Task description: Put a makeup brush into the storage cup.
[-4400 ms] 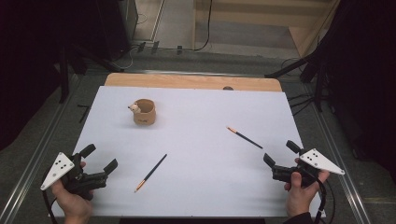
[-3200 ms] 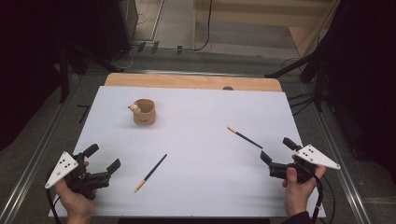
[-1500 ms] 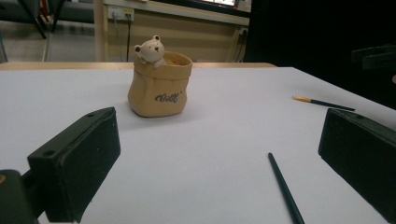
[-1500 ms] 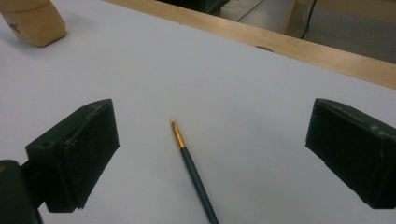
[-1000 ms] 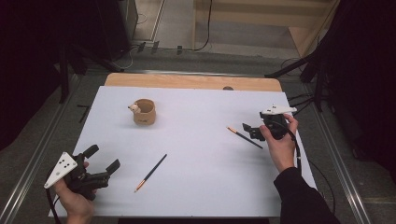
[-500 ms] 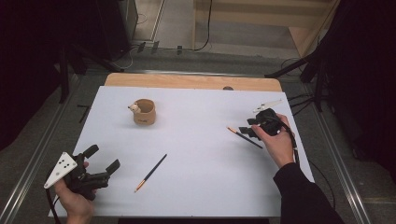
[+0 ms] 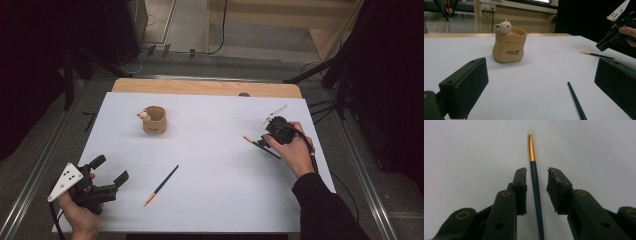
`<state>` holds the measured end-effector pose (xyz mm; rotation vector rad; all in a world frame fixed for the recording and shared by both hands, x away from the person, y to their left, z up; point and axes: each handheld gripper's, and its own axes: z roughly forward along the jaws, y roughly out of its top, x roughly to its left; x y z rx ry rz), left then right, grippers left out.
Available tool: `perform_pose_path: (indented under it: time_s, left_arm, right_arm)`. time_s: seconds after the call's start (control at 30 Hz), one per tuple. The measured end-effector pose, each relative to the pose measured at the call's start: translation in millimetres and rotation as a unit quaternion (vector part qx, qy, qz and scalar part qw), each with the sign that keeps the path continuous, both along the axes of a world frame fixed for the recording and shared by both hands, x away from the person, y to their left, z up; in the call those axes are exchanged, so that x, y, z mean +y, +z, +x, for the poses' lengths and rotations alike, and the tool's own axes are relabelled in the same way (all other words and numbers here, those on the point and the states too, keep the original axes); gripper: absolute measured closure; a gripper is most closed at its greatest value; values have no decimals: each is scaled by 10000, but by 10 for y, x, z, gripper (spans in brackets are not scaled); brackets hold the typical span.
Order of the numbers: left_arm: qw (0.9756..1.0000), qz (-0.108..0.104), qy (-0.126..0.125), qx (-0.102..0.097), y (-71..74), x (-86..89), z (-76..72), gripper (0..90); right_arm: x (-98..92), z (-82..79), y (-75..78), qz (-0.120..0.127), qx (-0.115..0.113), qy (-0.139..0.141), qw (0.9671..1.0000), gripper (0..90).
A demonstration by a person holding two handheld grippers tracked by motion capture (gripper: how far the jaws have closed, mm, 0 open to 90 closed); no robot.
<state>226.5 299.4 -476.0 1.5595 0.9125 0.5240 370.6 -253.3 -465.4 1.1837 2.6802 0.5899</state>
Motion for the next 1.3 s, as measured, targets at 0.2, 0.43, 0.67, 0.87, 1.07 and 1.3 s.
perform_pose_path:
  time_s: [0.2,0.43,0.67,0.87,1.07,1.3]
  left_arm:
    - [10000,-12,-7,26,-2,6,1,0]
    - [10000,-10,-10,27,-3,6,0,0]
    - [10000,7,-28,35,-5,-2,5,0]
    - [10000,-41,-18,49,4,-26,9,0]
    - [9999,-74,-57,101,29,-79,30,0]
    - [9998,-64,-140,92,92,-178,72,0]
  right_arm:
    - [29,42,-51,-147,236,8,9996,757]
    - [38,59,-109,-340,391,-34,9986,774]
    - [91,52,-186,-507,538,47,9973,822]
    - [146,20,-175,-734,466,91,9962,849]
    - [107,-23,-153,-545,147,-86,9984,849]
    - [8,-125,-76,-46,-166,-223,9996,849]
